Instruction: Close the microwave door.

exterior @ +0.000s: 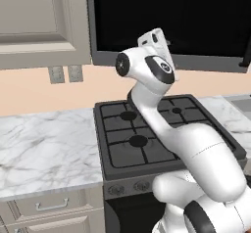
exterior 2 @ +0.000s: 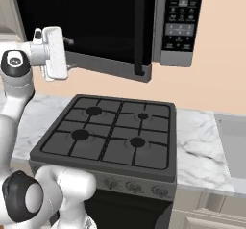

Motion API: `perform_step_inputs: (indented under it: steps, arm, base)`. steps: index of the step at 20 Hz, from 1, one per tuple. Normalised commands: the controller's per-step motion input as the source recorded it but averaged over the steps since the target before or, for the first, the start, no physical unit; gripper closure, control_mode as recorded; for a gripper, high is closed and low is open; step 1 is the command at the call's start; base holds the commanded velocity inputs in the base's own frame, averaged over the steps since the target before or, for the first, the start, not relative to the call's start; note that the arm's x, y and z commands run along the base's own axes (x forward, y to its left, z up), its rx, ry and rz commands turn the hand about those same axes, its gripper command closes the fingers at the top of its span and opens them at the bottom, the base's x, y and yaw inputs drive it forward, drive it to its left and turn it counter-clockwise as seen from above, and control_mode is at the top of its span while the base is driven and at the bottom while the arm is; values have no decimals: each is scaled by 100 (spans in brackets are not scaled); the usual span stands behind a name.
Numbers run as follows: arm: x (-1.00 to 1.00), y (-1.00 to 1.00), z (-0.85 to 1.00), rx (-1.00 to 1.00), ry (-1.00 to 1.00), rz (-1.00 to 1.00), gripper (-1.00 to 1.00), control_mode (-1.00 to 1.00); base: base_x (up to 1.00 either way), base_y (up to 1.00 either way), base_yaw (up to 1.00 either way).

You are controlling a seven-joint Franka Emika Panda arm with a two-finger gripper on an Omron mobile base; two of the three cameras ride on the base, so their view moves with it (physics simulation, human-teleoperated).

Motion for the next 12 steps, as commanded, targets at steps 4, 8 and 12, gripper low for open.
perform_step_inputs:
  steps: [4,8,12]
  arm:
    - [37,-44,0,20,2,24,-100,-100]
    - [42,-27,0,22,0,28,-100,-100]
    - [49,-16,0,25,0,30,-100,-100]
  base:
    - [0,0,0]
    - [0,0,0]
    - [0,0,0]
